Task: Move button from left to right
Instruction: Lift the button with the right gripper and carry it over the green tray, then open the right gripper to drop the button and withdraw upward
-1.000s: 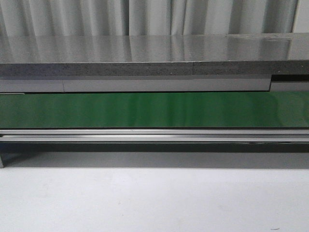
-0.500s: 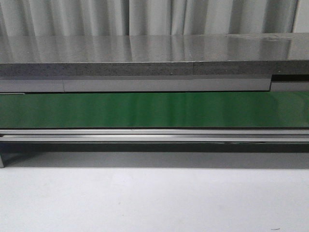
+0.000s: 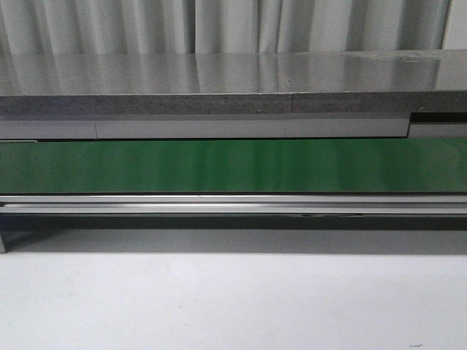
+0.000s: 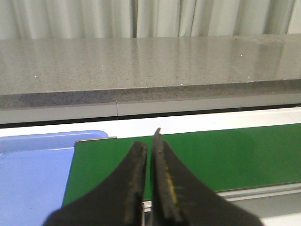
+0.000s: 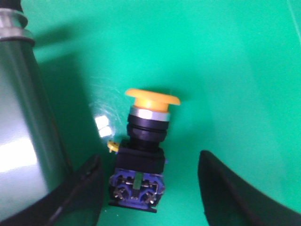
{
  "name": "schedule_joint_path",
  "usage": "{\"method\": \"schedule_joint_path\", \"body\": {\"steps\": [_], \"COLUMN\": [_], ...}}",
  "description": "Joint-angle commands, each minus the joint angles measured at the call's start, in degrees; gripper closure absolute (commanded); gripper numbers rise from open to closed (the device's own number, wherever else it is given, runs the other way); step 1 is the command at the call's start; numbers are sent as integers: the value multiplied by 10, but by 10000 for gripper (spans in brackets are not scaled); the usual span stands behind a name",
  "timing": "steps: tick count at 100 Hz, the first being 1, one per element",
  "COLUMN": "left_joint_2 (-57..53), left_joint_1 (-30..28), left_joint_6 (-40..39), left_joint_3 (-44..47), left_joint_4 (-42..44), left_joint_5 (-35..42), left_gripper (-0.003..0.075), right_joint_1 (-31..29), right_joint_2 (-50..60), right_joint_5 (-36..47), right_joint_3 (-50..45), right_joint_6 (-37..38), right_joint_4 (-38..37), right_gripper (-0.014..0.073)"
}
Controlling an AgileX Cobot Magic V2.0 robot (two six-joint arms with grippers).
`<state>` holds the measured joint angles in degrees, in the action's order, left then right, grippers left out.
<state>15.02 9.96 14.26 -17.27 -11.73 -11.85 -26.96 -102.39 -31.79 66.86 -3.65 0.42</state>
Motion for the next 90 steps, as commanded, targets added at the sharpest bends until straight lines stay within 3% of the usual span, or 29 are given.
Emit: {"method": "schedule_joint_path", "body": {"steps": [1,37,90], "left_joint_2": [6,6,6], "left_joint_1": [5,5,5], "left_joint_6": [-2,-2,-2], "left_joint_3": [-17,-17,-17], "left_joint_4": [-5,-5,-5], "left_joint_5": [50,50,50], "left_gripper": [715,715,715], "right_joint_1": [-2,17,193], "right_joint_2": [30,92,276], "right_joint_5": [21,46,92], "right_joint_3": [18,19,-6], "right_joint_6": [-3,-3,-3], "right_joint_4": [1,55,55], "right_gripper": [167,168,168]}}
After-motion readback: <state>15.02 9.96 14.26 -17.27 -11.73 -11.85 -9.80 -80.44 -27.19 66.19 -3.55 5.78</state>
